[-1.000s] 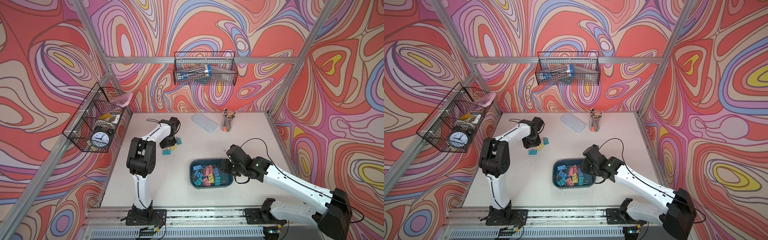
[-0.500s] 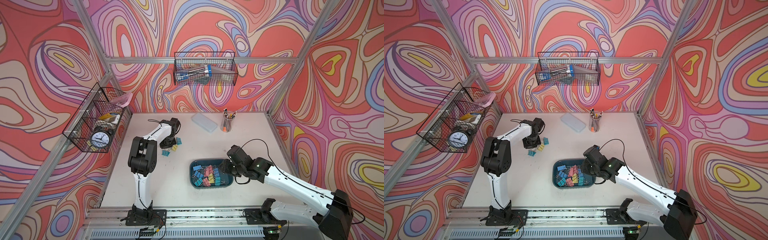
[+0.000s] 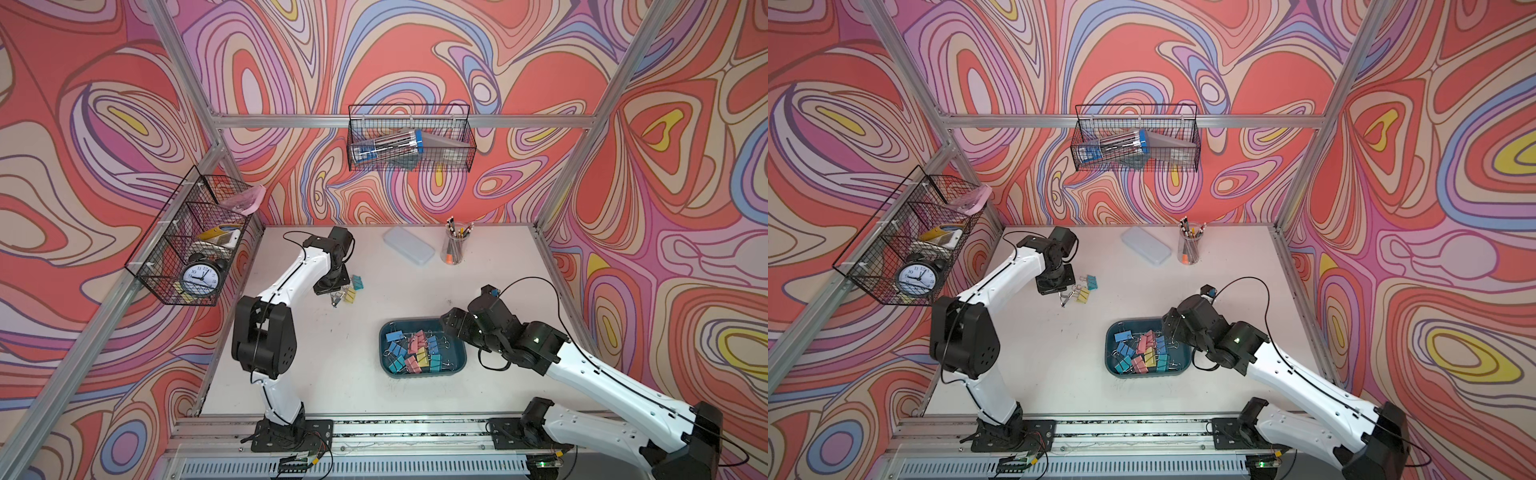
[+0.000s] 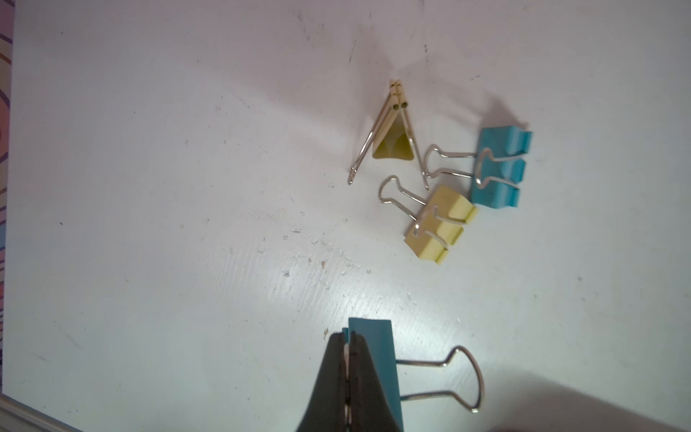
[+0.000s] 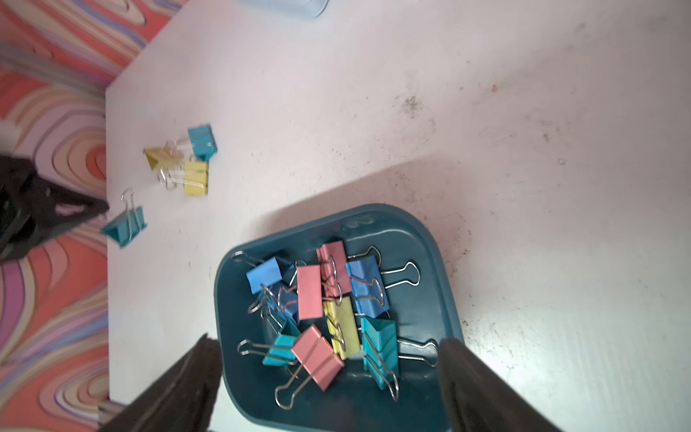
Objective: Put the binder clips in the storage box
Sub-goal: Pick up the binder clip at the center of the board, then place the binder clip in the storage box.
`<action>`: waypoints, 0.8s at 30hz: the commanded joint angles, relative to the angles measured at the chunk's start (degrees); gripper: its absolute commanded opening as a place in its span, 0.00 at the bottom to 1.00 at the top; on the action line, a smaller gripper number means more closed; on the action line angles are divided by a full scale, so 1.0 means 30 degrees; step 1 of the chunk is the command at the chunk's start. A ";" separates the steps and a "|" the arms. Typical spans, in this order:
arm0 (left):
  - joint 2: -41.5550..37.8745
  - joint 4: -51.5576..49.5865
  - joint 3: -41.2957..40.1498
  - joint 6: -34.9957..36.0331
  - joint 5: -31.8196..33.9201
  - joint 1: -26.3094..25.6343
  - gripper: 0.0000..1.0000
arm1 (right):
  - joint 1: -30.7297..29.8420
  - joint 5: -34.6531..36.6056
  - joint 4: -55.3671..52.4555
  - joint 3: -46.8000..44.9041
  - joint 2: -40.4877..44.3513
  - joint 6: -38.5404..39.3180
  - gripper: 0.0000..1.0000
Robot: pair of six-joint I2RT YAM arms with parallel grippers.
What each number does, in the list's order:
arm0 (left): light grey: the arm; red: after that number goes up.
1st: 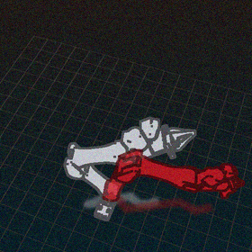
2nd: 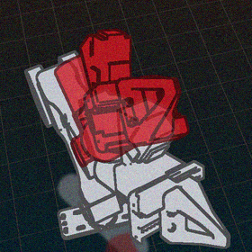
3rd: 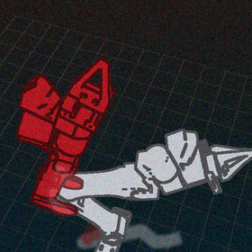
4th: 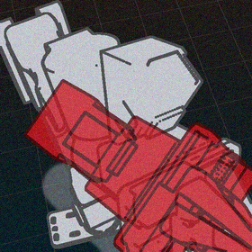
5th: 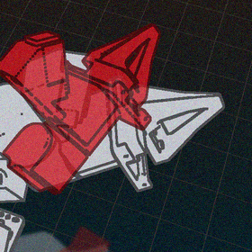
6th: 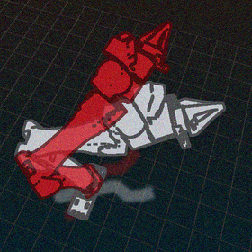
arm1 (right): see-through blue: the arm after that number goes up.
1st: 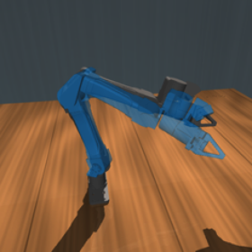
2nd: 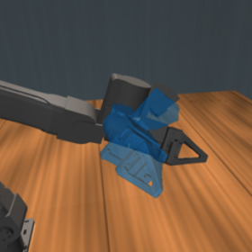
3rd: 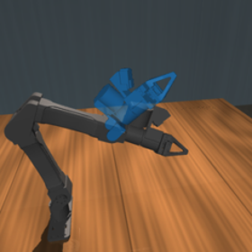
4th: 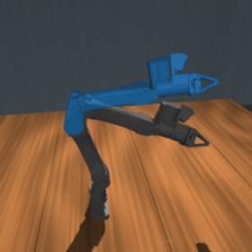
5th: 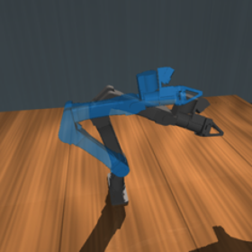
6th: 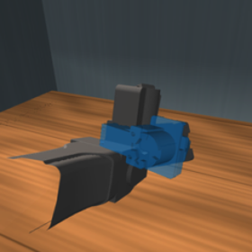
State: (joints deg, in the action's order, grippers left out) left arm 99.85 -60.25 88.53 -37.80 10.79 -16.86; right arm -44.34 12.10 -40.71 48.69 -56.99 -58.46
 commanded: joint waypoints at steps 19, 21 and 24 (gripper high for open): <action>-0.2618 0.0961 0.2540 -0.3308 0.4972 -1.4570 0.00 | 0.0206 0.6501 -0.2915 -0.2756 0.5251 -0.6261 0.98; -0.1834 0.1728 0.2640 -0.3587 0.5395 -1.5527 0.00 | 0.0210 0.6659 -0.3062 -0.3456 0.6355 -0.6975 0.98; -0.0496 0.3145 0.2707 -0.3933 0.5771 -1.6599 0.00 | 0.0211 0.6698 -0.3453 -0.4137 0.7583 -0.7793 0.97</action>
State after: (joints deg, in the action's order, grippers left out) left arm 95.50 -55.11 95.55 -47.24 23.79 -64.88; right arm -43.94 29.71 -48.77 37.60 -36.29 -77.36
